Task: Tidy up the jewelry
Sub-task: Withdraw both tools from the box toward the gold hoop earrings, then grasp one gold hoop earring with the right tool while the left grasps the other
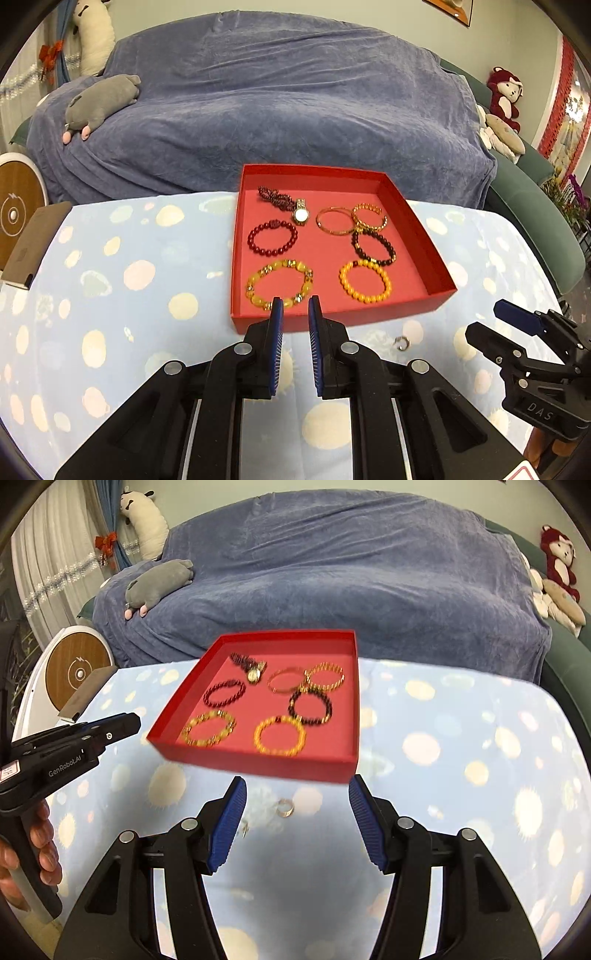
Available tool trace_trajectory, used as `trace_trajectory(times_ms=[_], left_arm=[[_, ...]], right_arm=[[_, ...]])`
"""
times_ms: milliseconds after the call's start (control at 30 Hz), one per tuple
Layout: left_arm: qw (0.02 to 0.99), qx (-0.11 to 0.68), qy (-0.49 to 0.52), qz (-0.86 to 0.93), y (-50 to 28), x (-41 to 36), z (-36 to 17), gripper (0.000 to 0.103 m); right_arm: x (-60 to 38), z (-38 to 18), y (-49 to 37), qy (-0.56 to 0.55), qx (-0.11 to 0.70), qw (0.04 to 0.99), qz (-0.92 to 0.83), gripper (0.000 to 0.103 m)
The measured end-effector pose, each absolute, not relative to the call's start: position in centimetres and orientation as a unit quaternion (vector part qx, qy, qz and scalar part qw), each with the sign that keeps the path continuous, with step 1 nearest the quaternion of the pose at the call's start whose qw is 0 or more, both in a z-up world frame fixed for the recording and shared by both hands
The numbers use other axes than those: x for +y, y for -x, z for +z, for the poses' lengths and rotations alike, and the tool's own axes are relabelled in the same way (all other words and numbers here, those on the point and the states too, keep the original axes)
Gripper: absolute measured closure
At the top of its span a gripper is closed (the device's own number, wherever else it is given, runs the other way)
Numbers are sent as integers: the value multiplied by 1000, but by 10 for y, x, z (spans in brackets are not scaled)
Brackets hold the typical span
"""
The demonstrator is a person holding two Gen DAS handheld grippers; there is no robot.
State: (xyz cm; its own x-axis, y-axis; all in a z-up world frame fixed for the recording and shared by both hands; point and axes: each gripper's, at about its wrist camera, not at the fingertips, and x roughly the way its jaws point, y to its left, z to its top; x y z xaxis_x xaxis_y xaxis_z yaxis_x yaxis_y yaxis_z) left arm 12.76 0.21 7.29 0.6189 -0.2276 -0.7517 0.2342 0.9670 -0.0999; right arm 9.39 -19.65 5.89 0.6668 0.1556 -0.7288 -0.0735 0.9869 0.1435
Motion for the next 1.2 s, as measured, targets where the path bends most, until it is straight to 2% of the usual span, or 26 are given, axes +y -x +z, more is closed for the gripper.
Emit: trace_trajectory(times_ms=[500,667,767,1033,1200], left_arm=[[882,453,-12,-129,-95,4,17,90],[881,455,-23,-131,-92,0,13,89],[879,457,-19,-131,-91,0,12,83],[875,464,-13,-134,-91,2,10,83],[875,465,-14,-135,-90,2,9,83]], right_arm=[[-177,4,-94,-24,431,900,54,54],[-161,-5,-104,-3,432,900,63,57],[-158,-13,-110,0,440,896,62,61],[-159,-20,-119,5,443,895,50,63],[-160,-23,-121,6,446,894,50,80]])
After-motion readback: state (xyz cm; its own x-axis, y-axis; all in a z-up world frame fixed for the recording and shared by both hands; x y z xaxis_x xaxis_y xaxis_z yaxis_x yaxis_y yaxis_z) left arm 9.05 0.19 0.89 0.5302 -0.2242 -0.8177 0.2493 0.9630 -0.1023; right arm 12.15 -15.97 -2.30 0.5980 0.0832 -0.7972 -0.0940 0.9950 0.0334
